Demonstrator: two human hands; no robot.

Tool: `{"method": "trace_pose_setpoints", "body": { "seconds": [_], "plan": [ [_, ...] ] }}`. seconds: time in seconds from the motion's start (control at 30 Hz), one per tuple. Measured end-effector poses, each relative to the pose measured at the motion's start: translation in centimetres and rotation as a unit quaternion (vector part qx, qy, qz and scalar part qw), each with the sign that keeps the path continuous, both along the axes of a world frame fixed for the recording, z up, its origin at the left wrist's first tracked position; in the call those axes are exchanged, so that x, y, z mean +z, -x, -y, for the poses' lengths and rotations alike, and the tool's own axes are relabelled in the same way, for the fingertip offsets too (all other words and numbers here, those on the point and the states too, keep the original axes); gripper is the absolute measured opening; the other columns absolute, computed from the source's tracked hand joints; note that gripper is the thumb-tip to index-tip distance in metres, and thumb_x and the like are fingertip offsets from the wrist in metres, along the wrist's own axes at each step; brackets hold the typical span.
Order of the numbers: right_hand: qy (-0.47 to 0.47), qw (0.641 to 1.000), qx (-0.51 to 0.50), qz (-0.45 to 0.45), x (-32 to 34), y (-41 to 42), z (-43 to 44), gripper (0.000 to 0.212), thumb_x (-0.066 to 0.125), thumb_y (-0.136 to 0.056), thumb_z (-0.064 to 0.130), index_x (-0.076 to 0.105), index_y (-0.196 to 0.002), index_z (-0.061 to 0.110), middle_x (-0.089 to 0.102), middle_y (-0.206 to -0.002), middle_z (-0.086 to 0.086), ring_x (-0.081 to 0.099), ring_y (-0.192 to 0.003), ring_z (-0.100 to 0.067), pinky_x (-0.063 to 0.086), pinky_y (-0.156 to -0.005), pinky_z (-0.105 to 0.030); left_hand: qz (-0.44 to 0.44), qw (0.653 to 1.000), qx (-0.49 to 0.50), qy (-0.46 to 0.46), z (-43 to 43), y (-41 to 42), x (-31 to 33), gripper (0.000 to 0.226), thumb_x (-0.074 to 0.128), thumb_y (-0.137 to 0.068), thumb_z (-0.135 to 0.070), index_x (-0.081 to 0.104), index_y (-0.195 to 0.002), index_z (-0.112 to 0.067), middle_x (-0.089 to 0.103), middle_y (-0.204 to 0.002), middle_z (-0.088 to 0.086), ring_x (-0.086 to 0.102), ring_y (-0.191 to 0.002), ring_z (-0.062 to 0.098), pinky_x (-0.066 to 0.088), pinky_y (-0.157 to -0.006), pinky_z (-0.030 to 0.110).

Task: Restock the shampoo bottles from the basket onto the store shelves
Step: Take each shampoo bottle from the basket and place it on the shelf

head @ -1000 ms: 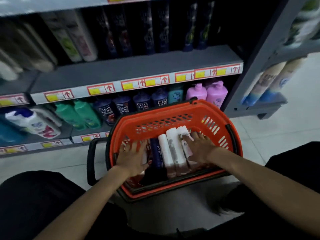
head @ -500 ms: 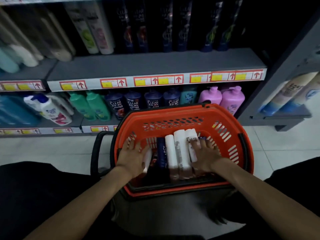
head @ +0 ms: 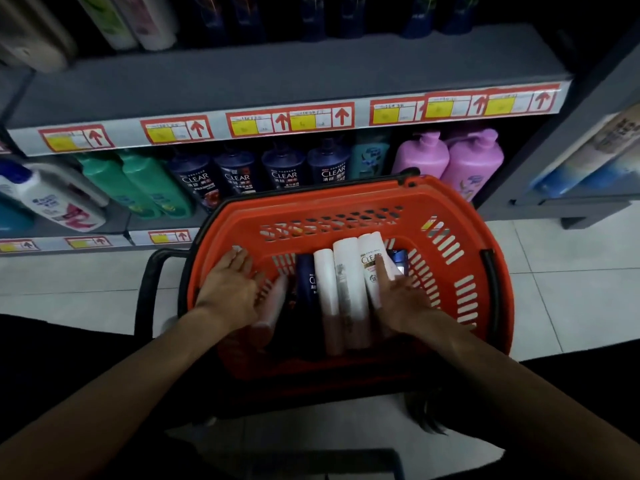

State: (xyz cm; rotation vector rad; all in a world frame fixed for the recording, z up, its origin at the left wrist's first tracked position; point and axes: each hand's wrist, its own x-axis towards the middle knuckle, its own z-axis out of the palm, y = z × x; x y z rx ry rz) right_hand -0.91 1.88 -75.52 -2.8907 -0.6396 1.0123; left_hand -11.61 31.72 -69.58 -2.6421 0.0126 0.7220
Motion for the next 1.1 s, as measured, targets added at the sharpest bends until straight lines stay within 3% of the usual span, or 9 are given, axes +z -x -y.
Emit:
{"method": "trace_pose_setpoints", "body": {
  "seconds": [0.27, 0.33, 0.47, 0.57, 0.67, 0.8, 0.9, 1.0, 1.1],
  "plan": [
    [-0.022, 0.999, 0.0, 0.048, -1.2, 1.0, -1.5, 0.097, 0.048, -0.1, 0.03, -0.032, -0.154, 0.016, 0.038, -0.142, -0.043, 0.051, -0.123, -0.048, 0.048, -0.1, -0.056, -0.008, 0.998, -0.041, -0.04, -3.0, -3.5, 0.0, 0.081, 0.037, -0.094, -0.063, 0.022, -0.164, -0.024, 0.003, -0.174, 0.008, 0.002, -0.161, 0.02, -0.001, -0.127, 0.044],
    [-0.042, 0.999, -0.016, 0.029, -0.9, 1.0, -1.7, 0.104, 0.054, -0.097, 0.037, -0.032, -0.154, 0.02, 0.033, -0.148, -0.042, 0.048, -0.128, -0.048, 0.047, -0.103, -0.055, -0.007, 0.999, -0.04, -0.035, -3.2, -3.7, 0.0, 0.079, 0.037, -0.094, -0.063, 0.022, -0.164, -0.027, 0.003, -0.174, 0.008, 0.002, -0.161, 0.021, -0.002, -0.127, 0.045],
    [-0.061, 0.994, -0.092, 0.006, -0.1, 1.1, -2.9, 0.129, 0.076, -0.081, 0.035, -0.031, -0.153, 0.029, 0.053, -0.133, -0.027, 0.059, -0.114, -0.036, 0.052, -0.098, -0.048, -0.013, 0.999, -0.047, -0.014, -3.3, -2.8, 0.0, 0.074, 0.038, -0.096, -0.061, 0.021, -0.163, -0.033, 0.009, -0.173, 0.01, 0.001, -0.16, 0.029, -0.005, -0.127, 0.051],
    [-0.087, 0.983, -0.16, 0.013, 1.2, 1.5, -3.4, 0.129, 0.081, -0.076, 0.034, -0.018, -0.159, 0.024, 0.061, -0.128, -0.017, 0.064, -0.112, -0.032, 0.054, -0.096, -0.041, -0.003, 0.999, -0.031, 0.044, -3.6, -2.2, 0.4, 0.071, 0.043, -0.097, -0.057, 0.023, -0.162, -0.035, 0.014, -0.173, 0.008, 0.003, -0.16, 0.03, -0.005, -0.128, 0.05],
    [-0.081, 0.972, -0.219, 0.031, 2.8, 2.1, -4.3, 0.107, 0.076, -0.081, 0.033, 0.005, -0.159, 0.016, 0.057, -0.134, -0.014, 0.059, -0.121, -0.034, 0.051, -0.099, -0.038, 0.024, 0.991, 0.022, 0.129, -3.2, -1.8, 1.3, 0.067, 0.043, -0.099, -0.057, 0.025, -0.161, -0.037, 0.017, -0.172, 0.006, 0.007, -0.16, 0.027, -0.001, -0.129, 0.048],
    [-0.094, 0.938, -0.333, -0.039, 1.7, 1.0, -4.6, 0.098, 0.085, -0.059, 0.047, 0.033, -0.138, 0.019, 0.062, -0.123, -0.007, 0.062, -0.117, -0.034, 0.053, -0.1, -0.04, 0.057, 0.979, 0.055, 0.186, -2.4, -0.6, 2.9, 0.064, 0.044, -0.1, -0.056, 0.028, -0.16, -0.04, 0.021, -0.17, 0.004, 0.012, -0.159, 0.027, 0.004, -0.128, 0.053],
    [-0.128, 0.896, -0.41, -0.11, 2.4, 0.7, -4.0, 0.067, 0.088, -0.051, 0.016, 0.054, -0.109, 0.012, 0.066, -0.099, -0.008, 0.068, -0.093, -0.027, 0.06, -0.083, -0.038, 0.071, 0.973, 0.069, 0.21, -1.9, 1.3, 4.5, 0.064, 0.046, -0.101, -0.055, 0.026, -0.16, -0.041, 0.023, -0.169, 0.003, 0.016, -0.158, 0.028, 0.005, -0.127, 0.054],
    [-0.193, 0.851, -0.464, -0.148, 6.7, 2.6, -4.7, 0.065, 0.073, -0.06, -0.01, 0.053, -0.12, 0.005, 0.062, -0.091, -0.012, 0.064, -0.096, -0.031, 0.061, -0.072, -0.037, 0.079, 0.956, 0.11, 0.26, -1.3, 3.0, 5.6, 0.064, 0.05, -0.1, -0.055, 0.028, -0.159, -0.043, 0.026, -0.168, 0.0, 0.02, -0.156, 0.029, 0.01, -0.126, 0.054],
    [-0.254, 0.826, -0.478, -0.156, 8.4, 2.6, -5.1, 0.061, 0.067, -0.067, -0.014, 0.05, -0.123, 0.002, 0.059, -0.092, -0.012, 0.063, -0.099, -0.034, 0.051, -0.06, -0.032, 0.126, 0.907, 0.156, 0.369, -0.3, 3.5, 6.5, 0.059, 0.056, -0.097, -0.053, 0.044, -0.153, -0.039, 0.045, -0.157, 0.0, 0.04, -0.146, 0.026, 0.029, -0.121, 0.045]
  ]
}}
